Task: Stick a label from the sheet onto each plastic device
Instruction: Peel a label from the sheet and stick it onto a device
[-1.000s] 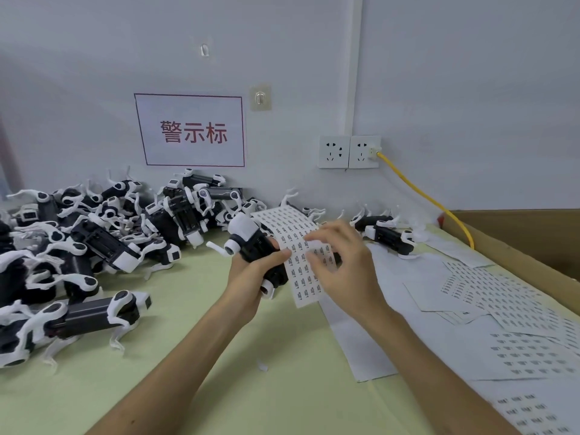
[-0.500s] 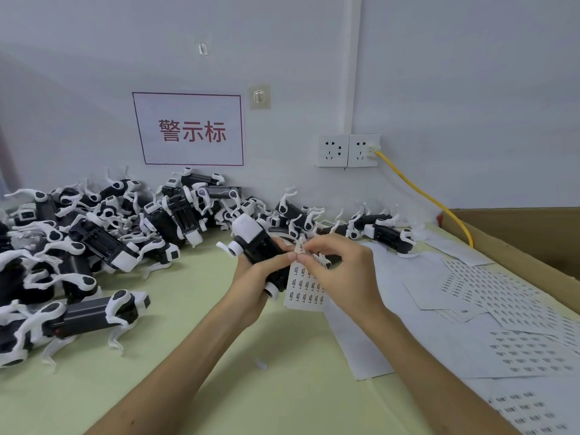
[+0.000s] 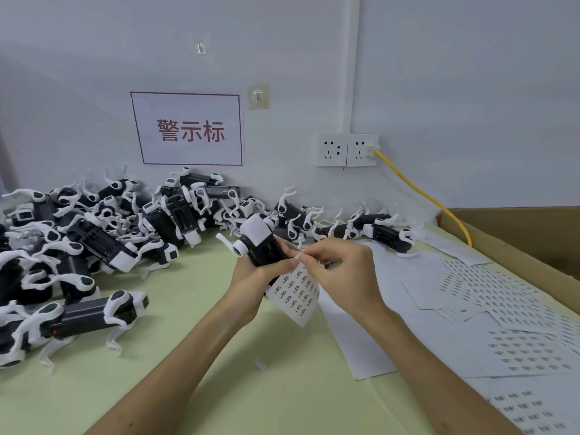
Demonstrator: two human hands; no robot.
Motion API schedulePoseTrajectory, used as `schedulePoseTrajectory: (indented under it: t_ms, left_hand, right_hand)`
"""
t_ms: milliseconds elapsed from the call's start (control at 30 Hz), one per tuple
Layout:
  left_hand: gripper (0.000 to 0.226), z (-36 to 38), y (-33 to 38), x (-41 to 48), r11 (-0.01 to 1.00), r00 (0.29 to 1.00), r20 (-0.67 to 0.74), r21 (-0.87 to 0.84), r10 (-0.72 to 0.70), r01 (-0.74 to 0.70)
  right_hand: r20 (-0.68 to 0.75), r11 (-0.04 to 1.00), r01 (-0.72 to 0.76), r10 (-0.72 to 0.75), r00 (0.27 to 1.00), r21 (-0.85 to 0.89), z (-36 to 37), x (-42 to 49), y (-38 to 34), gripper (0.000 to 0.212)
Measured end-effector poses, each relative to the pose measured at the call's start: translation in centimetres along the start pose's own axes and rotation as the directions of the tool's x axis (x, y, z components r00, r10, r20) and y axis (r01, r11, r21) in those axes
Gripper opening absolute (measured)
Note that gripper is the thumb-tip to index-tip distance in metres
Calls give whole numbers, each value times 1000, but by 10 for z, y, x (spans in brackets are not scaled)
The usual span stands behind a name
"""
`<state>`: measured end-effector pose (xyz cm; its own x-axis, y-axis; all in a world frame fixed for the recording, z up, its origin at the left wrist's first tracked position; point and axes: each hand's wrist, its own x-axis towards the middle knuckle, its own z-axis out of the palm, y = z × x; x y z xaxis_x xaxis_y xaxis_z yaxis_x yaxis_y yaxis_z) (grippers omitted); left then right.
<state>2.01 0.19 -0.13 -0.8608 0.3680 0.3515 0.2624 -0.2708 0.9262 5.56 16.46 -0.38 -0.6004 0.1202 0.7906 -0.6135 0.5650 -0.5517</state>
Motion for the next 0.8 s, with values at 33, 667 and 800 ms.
schedulePoseTrajectory:
  t_ms: [33, 667, 800]
  left_hand:
    - [16, 0, 0, 0, 1000, 1000, -13, 10, 0, 0]
    - [25, 0, -1, 2, 999, 998, -56, -22, -34, 33]
    - [28, -1, 0, 1, 999, 997, -72, -29, -39, 37]
  right_hand:
    - [9, 1000, -24, 24, 1000, 14, 0, 0, 0, 7]
    - [111, 981, -185, 178, 978, 58, -6, 5, -2, 14]
    - [127, 980, -187, 178, 976, 64, -5, 5, -7, 24]
